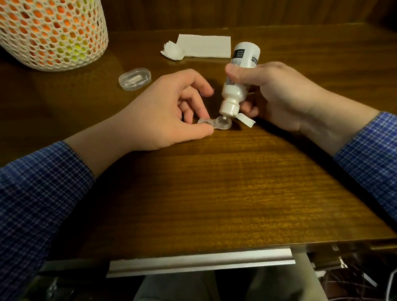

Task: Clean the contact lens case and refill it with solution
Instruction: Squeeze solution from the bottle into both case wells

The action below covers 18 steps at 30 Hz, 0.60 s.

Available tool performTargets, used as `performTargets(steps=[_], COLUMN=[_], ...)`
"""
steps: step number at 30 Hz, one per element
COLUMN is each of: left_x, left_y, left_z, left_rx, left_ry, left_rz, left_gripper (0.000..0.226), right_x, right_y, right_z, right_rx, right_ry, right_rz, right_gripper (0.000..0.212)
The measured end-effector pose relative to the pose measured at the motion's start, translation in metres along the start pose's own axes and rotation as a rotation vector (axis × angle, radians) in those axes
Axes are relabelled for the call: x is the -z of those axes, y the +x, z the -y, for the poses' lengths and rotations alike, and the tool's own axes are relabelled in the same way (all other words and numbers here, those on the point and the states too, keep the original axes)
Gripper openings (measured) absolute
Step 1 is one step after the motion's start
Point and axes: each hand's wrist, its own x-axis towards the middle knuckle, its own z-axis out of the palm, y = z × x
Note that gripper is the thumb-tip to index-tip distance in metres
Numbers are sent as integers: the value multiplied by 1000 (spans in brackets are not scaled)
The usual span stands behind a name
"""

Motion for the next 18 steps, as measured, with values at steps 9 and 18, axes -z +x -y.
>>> performTargets(steps=[9,18], left_x=[0,0], left_y=[0,0], left_z=[0,-1], left_rx=[3,5], left_ry=[-2,-7], left_rz=[0,2], left_gripper=[54,55], right_x=[2,2], right_y=[2,3], right_z=[-1,-3], right_rx=[0,5], right_ry=[3,8], right_rz=[-14,-9], right_gripper=[26,27])
